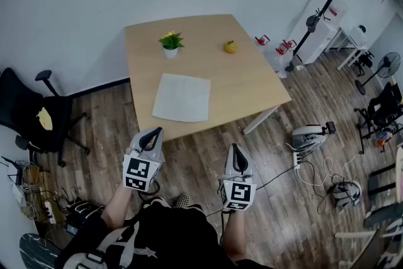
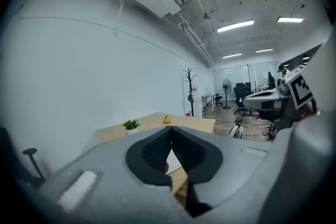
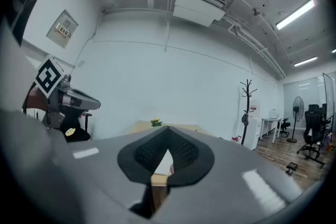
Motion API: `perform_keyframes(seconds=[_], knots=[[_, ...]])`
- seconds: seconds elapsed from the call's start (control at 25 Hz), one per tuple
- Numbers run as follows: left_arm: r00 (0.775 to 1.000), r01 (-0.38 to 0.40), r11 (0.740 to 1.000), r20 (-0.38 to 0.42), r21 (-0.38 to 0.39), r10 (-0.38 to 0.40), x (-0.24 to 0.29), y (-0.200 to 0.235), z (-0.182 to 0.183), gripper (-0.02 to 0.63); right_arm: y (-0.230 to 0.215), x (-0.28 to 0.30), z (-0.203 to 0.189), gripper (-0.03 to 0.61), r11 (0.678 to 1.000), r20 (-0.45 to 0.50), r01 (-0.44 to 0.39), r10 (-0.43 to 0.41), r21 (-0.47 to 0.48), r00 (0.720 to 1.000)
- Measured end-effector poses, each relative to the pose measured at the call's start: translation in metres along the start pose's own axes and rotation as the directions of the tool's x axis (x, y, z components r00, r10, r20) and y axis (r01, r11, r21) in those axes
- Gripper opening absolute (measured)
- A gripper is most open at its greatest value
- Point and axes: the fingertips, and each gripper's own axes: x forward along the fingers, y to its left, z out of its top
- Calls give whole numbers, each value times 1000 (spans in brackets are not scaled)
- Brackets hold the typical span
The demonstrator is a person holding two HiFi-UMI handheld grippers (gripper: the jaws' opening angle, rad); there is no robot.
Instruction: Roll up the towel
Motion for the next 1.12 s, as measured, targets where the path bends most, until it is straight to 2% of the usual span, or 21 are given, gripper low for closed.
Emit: perform_keyframes(seconds=[0.44,0.72,1.12], knots=[[1000,-25,1000,2,-5,25,2,-2,2,8,-3,5,-2,5,1000,3,-30,30,5,1000],[999,-41,999,-19,3,41,21,15,-5,8,3,35,-11,6,998,-24,-61,61,-4,998],[989,-46,998,-143,-31,41,83,52,-54,9,15,116,-50,6,994,-119,-112,113,16,986]])
